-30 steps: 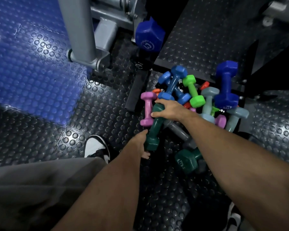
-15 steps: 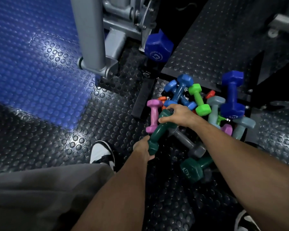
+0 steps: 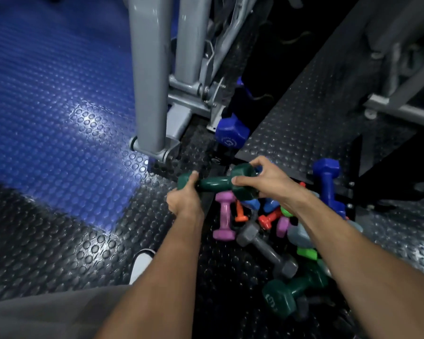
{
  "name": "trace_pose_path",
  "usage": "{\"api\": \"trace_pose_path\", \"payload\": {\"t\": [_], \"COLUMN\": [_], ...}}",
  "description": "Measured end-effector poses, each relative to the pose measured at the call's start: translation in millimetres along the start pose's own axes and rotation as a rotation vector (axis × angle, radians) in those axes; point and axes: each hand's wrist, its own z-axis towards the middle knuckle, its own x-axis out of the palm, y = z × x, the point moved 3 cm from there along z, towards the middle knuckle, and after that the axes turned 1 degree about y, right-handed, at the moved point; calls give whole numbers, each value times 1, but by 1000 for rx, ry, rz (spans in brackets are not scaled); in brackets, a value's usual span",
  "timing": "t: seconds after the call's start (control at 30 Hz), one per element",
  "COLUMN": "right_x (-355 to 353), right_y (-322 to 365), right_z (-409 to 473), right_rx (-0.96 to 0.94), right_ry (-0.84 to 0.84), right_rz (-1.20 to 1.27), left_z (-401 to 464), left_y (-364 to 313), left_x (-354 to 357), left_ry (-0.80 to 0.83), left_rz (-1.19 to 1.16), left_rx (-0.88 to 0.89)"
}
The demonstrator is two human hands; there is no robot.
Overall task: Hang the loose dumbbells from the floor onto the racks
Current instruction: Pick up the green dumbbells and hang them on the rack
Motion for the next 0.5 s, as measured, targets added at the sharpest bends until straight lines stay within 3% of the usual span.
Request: {"api": "trace_pose_path", "payload": {"t": [0.17,0.5], "right_x": [-6,6], "right_y": [36,101], "right_z": [-2,9], "right_rx": [-81,-237], "right_ry": [-121,-317], "right_rz": [62,165], "left_z": [-8,-24], "left_y": [-88,-229], "left_x": [43,131], "left_ry": [78,395], "left_rz": [53,187], "left_rx": [249,670]}}
